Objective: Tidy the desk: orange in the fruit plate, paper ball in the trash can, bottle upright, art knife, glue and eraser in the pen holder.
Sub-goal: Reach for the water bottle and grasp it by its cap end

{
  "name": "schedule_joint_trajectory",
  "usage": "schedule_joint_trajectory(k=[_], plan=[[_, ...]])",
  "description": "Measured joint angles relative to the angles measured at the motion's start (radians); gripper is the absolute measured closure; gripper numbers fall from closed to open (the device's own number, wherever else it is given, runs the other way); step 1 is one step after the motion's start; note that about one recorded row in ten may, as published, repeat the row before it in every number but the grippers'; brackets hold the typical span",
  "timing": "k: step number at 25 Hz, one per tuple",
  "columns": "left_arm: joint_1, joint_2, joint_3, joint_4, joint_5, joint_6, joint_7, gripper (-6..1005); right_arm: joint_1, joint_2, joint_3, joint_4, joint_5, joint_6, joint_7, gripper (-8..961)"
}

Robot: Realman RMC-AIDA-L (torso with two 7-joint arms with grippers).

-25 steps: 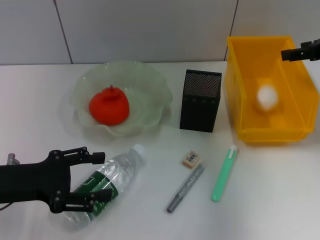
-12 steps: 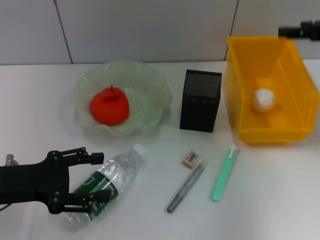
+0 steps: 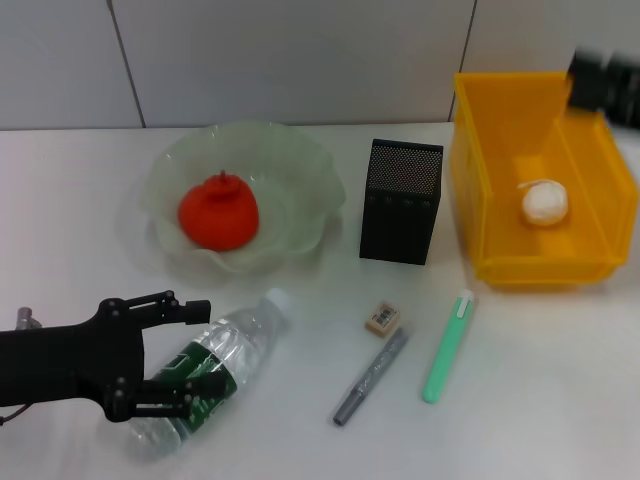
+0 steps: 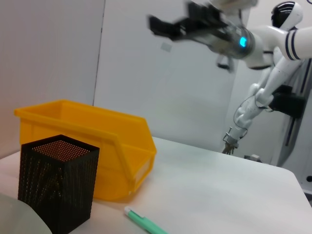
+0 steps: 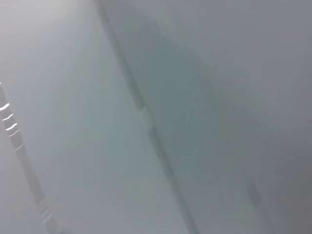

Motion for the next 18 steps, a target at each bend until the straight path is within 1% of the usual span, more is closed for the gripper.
schedule_joint_trajectory(k=[1, 3, 6, 9, 13, 15, 18], plan=[[0.000, -0.001, -0.003, -0.001, 0.000, 0.000, -0.001, 140, -0.005, 0.000, -0.009, 0.006, -0.032, -0.023, -0.013, 149], [0.000, -0.003, -0.008, -0.002, -0.001, -0.001, -0.008, 140, -0.013, 0.007, -0.024, 0.007, -0.106, -0.048, -0.037, 149], [-0.001, -0.004, -0.011, -0.002, -0.001, -0.002, -0.022, 139, -0.019, 0.033, -0.037, 0.003, -0.245, -0.055, -0.084, 149], [-0.001, -0.003, -0.011, -0.002, -0.001, -0.006, -0.033, 139, -0.014, 0.068, -0.039, -0.001, -0.403, -0.014, -0.115, 149], [-0.002, -0.003, -0.011, -0.002, 0.000, -0.033, -0.040, 139, -0.012, 0.105, -0.041, -0.018, -0.510, 0.023, -0.149, 149], [-0.006, -0.004, -0.012, -0.001, 0.000, -0.038, -0.047, 139, -0.013, 0.108, -0.041, -0.020, -0.511, 0.023, -0.155, 149], [-0.037, -0.016, -0.012, 0.022, -0.004, -0.056, -0.103, 140, -0.020, 0.112, -0.033, -0.020, -0.511, 0.024, -0.172, 149]])
